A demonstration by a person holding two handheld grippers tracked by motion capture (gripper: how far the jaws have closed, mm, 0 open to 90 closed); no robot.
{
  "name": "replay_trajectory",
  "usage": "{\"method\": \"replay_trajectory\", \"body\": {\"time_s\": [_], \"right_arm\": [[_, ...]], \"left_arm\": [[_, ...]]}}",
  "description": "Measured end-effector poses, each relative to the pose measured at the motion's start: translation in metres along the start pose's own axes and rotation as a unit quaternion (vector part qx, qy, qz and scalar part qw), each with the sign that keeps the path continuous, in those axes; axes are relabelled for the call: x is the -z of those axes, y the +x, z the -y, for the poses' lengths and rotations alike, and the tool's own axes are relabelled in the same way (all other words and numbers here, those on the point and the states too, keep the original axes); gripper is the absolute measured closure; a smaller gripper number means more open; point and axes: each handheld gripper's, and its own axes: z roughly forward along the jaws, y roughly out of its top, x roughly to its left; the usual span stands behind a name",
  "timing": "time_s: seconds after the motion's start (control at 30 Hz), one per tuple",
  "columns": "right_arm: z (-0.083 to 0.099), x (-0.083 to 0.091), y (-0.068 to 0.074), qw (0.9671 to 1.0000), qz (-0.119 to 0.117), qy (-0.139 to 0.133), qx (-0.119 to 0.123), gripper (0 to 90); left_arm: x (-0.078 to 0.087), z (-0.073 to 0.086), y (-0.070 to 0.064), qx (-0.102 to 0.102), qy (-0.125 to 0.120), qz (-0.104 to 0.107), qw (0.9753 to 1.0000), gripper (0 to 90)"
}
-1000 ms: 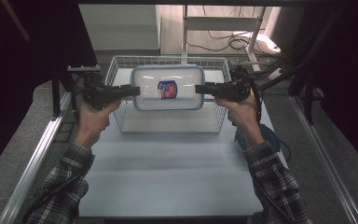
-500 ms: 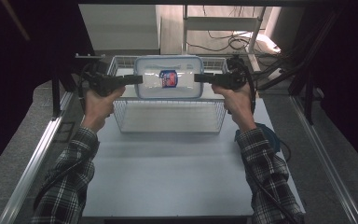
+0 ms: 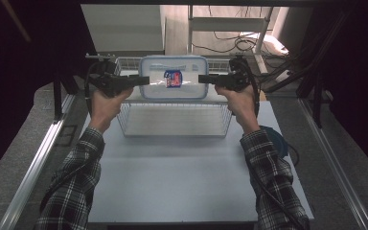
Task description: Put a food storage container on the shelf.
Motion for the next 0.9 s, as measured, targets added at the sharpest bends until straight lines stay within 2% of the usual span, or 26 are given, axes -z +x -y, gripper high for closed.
{"method": "replay_trajectory", "body": {"time_s": [0.07, 0.1, 0.17, 0.3, 0.37, 0.43, 0.5, 0.53, 0.67, 0.73, 0.83, 0.9], "right_arm": [[0.000, -0.001, 0.000, 1.0000, 0.002, 0.000, 0.000, 48.3], [0.000, -0.001, 0.000, 1.0000, 0.005, -0.002, 0.003, 47.7], [0.000, -0.003, 0.001, 0.9997, 0.022, 0.003, 0.014, 47.9], [0.001, -0.010, 0.006, 0.9974, 0.055, 0.027, 0.037, 44.1], [0.001, -0.013, 0.006, 0.9972, 0.060, 0.027, 0.035, 45.7], [0.002, -0.013, 0.004, 0.9980, 0.053, 0.025, 0.026, 46.0], [0.001, -0.013, 0.005, 0.9978, 0.056, 0.023, 0.028, 44.8], [0.001, -0.013, 0.006, 0.9976, 0.059, 0.022, 0.029, 44.8], [-0.002, -0.012, 0.009, 0.9959, 0.082, 0.011, 0.037, 46.0], [-0.004, -0.012, 0.011, 0.9955, 0.087, 0.007, 0.039, 47.1], [-0.006, -0.014, 0.015, 0.9941, 0.096, 0.011, 0.049, 47.4], [-0.006, -0.014, 0.016, 0.9939, 0.097, 0.013, 0.051, 47.4]], "left_arm": [[-0.003, 0.000, 0.000, -0.004, 0.010, -0.001, 0.9999, 40.4], [-0.005, 0.001, -0.002, -0.010, 0.016, -0.009, 0.9998, 39.4], [-0.009, 0.001, -0.002, -0.016, 0.023, -0.016, 0.9995, 37.3], [-0.013, -0.001, 0.003, 0.000, 0.032, -0.013, 0.9994, 31.7], [-0.013, -0.002, 0.006, 0.008, 0.030, -0.017, 0.9994, 28.7], [-0.013, -0.003, 0.005, 0.003, 0.028, -0.033, 0.9991, 26.8], [-0.013, -0.005, 0.002, -0.005, 0.021, -0.062, 0.9978, 23.2], [-0.012, -0.005, 0.001, -0.011, 0.020, -0.073, 0.9971, 23.4], [-0.009, -0.008, -0.003, -0.015, 0.010, -0.091, 0.9957, 31.1], [-0.007, -0.009, -0.002, -0.007, 0.003, -0.086, 0.9963, 41.4], [-0.008, -0.010, -0.002, -0.011, 0.006, -0.080, 0.9967, 46.6], [-0.009, -0.009, -0.003, -0.010, 0.005, -0.080, 0.9967, 46.9]]}}
